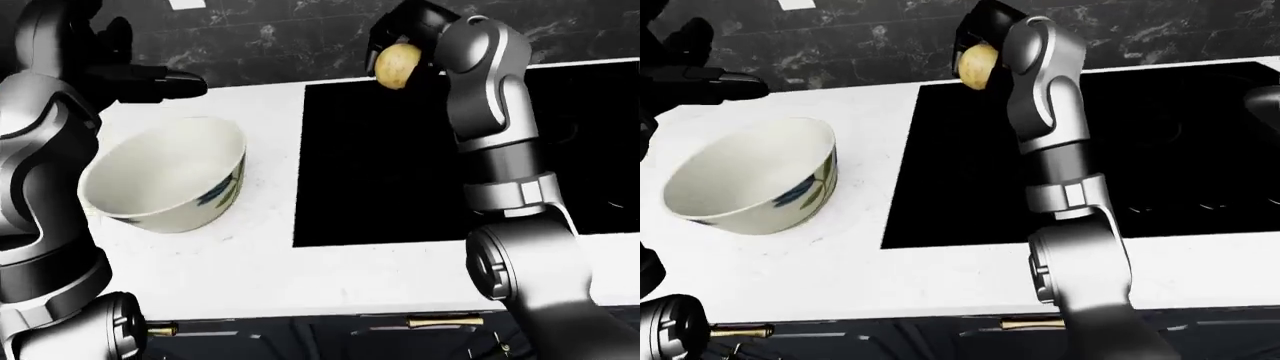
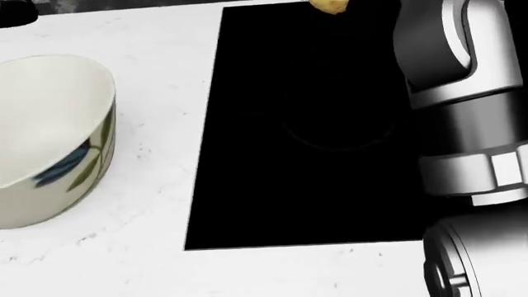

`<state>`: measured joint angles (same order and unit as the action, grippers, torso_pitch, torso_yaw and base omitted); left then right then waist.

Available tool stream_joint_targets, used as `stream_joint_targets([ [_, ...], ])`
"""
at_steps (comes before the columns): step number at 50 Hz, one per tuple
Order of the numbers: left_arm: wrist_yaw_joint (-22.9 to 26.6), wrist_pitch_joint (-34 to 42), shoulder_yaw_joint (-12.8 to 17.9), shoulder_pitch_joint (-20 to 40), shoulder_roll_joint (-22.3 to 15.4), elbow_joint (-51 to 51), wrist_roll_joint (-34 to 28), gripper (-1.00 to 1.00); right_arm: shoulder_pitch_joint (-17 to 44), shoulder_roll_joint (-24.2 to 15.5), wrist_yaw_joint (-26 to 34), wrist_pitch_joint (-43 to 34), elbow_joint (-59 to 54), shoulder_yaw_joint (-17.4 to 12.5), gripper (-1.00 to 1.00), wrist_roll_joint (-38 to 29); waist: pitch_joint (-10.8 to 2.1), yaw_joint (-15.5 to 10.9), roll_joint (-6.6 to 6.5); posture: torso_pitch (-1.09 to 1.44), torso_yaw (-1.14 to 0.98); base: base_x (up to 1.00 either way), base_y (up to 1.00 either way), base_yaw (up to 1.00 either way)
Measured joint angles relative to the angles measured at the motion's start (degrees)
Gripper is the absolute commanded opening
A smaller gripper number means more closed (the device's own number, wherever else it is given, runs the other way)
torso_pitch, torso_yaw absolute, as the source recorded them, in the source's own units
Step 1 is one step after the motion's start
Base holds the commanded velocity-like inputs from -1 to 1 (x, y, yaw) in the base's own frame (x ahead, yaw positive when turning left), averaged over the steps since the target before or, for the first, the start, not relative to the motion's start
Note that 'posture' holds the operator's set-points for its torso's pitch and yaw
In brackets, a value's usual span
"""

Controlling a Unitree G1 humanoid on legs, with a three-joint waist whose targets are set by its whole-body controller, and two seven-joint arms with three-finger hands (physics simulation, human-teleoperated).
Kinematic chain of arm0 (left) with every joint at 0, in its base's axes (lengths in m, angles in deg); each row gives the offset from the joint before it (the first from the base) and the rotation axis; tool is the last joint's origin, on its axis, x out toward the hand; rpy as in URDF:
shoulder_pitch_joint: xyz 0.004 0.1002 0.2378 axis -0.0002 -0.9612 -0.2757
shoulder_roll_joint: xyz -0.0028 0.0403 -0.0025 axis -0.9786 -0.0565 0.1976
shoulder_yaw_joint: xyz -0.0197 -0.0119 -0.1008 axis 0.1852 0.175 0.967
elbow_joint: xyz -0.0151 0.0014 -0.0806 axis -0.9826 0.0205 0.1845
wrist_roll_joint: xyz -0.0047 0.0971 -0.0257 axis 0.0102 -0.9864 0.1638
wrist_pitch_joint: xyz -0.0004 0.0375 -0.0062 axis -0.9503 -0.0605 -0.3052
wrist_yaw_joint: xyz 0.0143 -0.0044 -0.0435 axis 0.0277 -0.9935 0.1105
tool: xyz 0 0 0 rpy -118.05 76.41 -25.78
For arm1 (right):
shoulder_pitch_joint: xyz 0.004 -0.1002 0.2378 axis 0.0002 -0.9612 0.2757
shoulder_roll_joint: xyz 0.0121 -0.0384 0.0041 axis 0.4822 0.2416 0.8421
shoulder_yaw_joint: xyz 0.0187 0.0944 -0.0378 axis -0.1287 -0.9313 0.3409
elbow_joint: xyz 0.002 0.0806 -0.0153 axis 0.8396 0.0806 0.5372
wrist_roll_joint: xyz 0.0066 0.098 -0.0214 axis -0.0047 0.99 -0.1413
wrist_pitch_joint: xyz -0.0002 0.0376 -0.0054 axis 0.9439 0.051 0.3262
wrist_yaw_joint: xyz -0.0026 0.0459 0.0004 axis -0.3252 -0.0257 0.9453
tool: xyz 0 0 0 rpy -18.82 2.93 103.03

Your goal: Pick the potato from the pan and place it in the bowl.

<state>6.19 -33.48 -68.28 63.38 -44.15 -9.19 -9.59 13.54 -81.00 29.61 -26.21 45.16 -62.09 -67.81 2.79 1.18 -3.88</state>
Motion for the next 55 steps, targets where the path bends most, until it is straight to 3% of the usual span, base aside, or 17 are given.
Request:
stream_joint_targets([
  [1,-0.1,0.2,0.1,0.1,-0.1,-0.3,0.1,1.0,0.3,0.1,0.1,-0.1,0.5,0.0,-1.0,0.0,-0.32,-0.2,-1.77,0.0,0.0,0.0,0.59,0.0],
  [4,-0.6,0.8,0.8,-0.7,-0.4,0.3,-0.2,1.0,-0.4,1.4,0.8,0.1,2.0,1.1,-1.0,0.2,0.03,-1.2,-1.74,0.0,0.0,0.0,0.59,0.0],
  [9,-0.7,1.5,0.4,0.3,-0.6,0.6,-0.4,1.0,0.1,1.3,2.1,0.0,2.1,1.1,-1.0,0.4,0.32,-0.2,1.4,0.0,0.0,0.0,0.59,0.0],
  [16,-0.6,1.4,0.1,0.7,-0.7,1.4,-0.4,1.0,0.9,1.1,2.7,-0.4,4.3,0.8,-1.0,-0.1,0.22,0.2,4.6,0.0,0.0,0.0,0.59,0.0],
  [18,-0.6,1.2,-0.3,0.8,-0.1,1.0,-0.4,1.0,0.4,0.8,2.7,-0.3,4.4,0.6,-1.0,-0.2,0.14,0.9,4.14,0.0,0.0,0.0,0.59,0.0],
  [21,-0.2,1.6,-1.5,0.3,0.4,1.0,0.1,1.0,-1.3,0.6,3.0,-0.9,3.6,0.1,-1.0,-0.5,-0.97,0.5,5.23,0.0,0.0,0.0,0.59,0.0],
  [22,-0.1,1.7,-1.4,0.4,0.3,1.0,0.1,1.0,-1.4,0.6,3.1,-1.2,3.8,0.1,-1.0,-0.6,-1.13,0.2,5.16,0.0,0.0,0.0,0.59,0.0],
  [24,-0.1,1.7,-0.9,0.7,0.2,0.5,0.0,1.0,-1.2,0.6,3.0,-1.2,4.5,0.1,-1.0,-0.6,-0.66,-0.1,3.79,0.0,0.0,0.0,0.59,0.0],
  [27,-0.3,1.2,-0.6,1.3,0.1,0.3,-0.3,1.0,-0.5,0.4,2.7,-0.9,4.7,-0.1,-1.0,-0.4,-0.03,-0.1,0.38,0.0,0.0,0.0,0.59,0.0],
  [28,-0.3,1.0,-0.7,1.4,0.0,0.5,-0.4,1.0,-0.2,0.5,2.5,-0.8,4.4,-0.1,-1.0,-0.3,-0.28,-0.2,-1.36,0.0,0.0,0.0,0.59,0.0],
  [29,-0.3,0.8,-0.5,1.3,-0.1,0.8,-0.5,1.0,-0.2,0.9,2.2,-0.7,4.4,0.0,-1.0,-0.2,-0.49,-0.5,-1.83,0.0,0.0,0.0,0.59,0.0],
  [31,-0.5,0.8,0.0,0.3,0.1,1.3,-0.9,1.0,-1.0,1.8,2.3,-0.4,3.8,1.1,-1.0,0.2,0.26,-1.2,-1.52,0.0,0.0,0.0,0.56,0.0],
  [33,-0.6,1.4,0.1,0.1,0.1,1.5,-1.1,1.0,-1.3,1.8,2.8,-0.3,3.4,1.6,-1.0,0.5,0.1,-1.0,-0.98,0.0,0.0,0.0,0.2,0.0],
  [36,-0.4,1.2,-0.1,0.9,0.1,0.7,-0.9,1.0,-0.7,1.2,3.0,-0.7,3.6,0.7,-1.0,0.5,0.91,-0.2,-0.18,0.0,0.0,0.0,0.0,0.0],
  [42,-0.4,1.1,-0.2,0.8,0.3,1.7,-1.2,1.0,0.8,1.3,3.2,-1.6,6.6,0.7,-1.0,0.5,0.93,-0.4,1.2,0.0,0.0,0.0,0.0,0.0],
  [55,-0.6,2.0,-0.3,2.0,0.1,1.1,-1.0,1.0,0.1,3.4,12.4,-5.7,19.5,2.2,-1.0,-2.0,2.32,-1.3,2.79,0.0,0.0,0.0,0.0,0.0],
])
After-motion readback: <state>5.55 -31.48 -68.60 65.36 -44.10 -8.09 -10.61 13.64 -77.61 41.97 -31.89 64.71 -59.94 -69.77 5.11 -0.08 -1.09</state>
